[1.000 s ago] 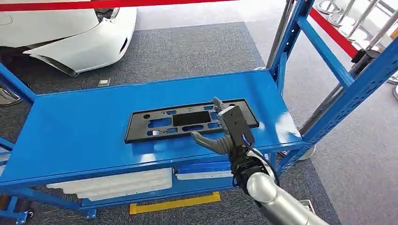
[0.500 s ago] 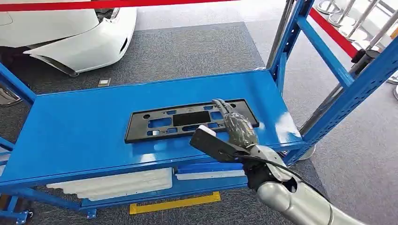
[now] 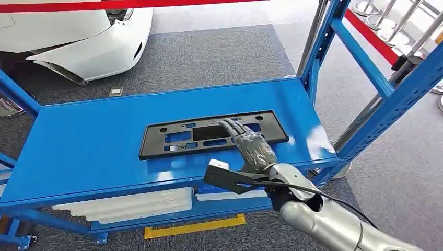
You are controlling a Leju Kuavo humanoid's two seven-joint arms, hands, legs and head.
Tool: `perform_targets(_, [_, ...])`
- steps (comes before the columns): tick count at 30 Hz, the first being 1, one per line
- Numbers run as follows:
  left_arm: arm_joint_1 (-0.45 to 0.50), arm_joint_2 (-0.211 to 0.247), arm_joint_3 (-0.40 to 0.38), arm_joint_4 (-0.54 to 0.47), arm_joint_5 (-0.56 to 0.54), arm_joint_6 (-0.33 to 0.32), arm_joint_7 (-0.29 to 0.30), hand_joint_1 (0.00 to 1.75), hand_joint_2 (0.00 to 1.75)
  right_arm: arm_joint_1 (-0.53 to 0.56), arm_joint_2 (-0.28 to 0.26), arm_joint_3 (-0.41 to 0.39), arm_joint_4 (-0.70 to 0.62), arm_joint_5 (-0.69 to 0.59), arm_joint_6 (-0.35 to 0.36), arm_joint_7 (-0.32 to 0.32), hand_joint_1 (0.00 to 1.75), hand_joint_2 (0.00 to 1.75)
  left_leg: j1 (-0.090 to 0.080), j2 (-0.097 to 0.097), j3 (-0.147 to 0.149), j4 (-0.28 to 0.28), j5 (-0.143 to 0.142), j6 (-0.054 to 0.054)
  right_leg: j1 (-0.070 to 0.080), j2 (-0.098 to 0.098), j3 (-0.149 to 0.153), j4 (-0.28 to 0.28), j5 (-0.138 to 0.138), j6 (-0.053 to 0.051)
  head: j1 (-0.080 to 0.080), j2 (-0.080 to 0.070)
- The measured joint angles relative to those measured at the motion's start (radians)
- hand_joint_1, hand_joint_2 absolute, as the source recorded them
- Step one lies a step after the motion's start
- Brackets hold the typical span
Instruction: Take the parts from the cabinet and place them on the table.
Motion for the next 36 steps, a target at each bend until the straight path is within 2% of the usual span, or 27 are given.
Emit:
perform_targets(9, [0.000, 0.000, 0.000, 0.000, 0.000, 0.000, 0.000, 0.00, 1.75, -0.007, -0.002, 0.023, 0.044, 0.006, -0.001, -0.002, 0.00, 1.75, 0.000, 0.000, 0.000, 0.000, 0.000, 0.000, 0.000, 0.000, 0.000, 0.000, 0.000, 0.000, 0.001, 0.000])
perform_targets(17, [0.000, 0.000, 0.000, 0.000, 0.002, 0.000, 0.000, 0.00, 1.75, -0.034, -0.003, 0.042, 0.093, 0.037, 0.006, -0.072, 0.00, 1.75, 0.000, 0.000, 0.000, 0.000, 0.000, 0.000, 0.000, 0.000, 0.000, 0.000, 0.000, 0.000, 0.001, 0.000])
perform_targets(21, [0.000, 0.000, 0.000, 0.000, 0.005, 0.001, 0.000, 0.00, 1.75, -0.052, -0.003, 0.053, 0.127, 0.044, 0.010, -0.085, 0.00, 1.75, 0.000, 0.000, 0.000, 0.000, 0.000, 0.000, 0.000, 0.000, 0.000, 0.000, 0.000, 0.000, 0.000, 0.000])
perform_targets(36, [0.000, 0.000, 0.000, 0.000, 0.027, 0.007, 0.000, 0.00, 1.75, -0.144, -0.047, 0.132, 0.250, 0.066, 0.117, -0.041, 0.00, 1.75, 0.000, 0.000, 0.000, 0.000, 0.000, 0.000, 0.000, 0.000, 0.000, 0.000, 0.000, 0.001, 0.000, 0.000])
